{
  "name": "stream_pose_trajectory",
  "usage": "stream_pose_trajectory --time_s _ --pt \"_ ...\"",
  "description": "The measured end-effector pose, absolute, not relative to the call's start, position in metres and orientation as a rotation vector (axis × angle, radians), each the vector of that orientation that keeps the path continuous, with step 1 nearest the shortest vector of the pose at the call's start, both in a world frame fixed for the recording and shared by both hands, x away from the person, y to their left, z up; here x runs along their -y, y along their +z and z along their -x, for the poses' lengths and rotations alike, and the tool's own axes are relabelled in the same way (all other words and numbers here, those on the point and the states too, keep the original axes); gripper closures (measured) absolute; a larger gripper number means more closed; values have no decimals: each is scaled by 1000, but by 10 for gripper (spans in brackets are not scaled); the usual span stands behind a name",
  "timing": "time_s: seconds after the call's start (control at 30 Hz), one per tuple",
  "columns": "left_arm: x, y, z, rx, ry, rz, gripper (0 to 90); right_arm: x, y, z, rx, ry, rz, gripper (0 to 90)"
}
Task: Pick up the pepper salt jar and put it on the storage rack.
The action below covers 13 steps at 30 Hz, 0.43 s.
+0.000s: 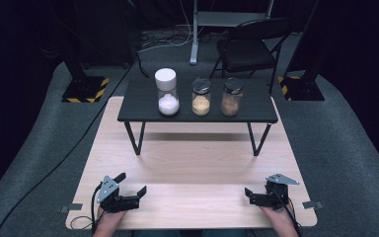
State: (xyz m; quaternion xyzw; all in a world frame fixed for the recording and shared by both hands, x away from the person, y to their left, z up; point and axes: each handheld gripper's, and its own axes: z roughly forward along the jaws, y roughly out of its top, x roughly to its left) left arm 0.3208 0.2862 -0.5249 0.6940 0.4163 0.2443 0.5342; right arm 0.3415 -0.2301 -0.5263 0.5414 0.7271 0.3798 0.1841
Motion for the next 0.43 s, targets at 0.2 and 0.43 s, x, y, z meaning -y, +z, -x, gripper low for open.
stream_pose_trajectory --time_s 0.2,0.43 --pt "-286 -525 -322 -993 574 -1650 1 230 -526 -341 -2040 1082 -1517 0" --pt "-287 -525 -321 -989 575 -1649 1 231 -526 -340 -2033 1100 -1516 0"
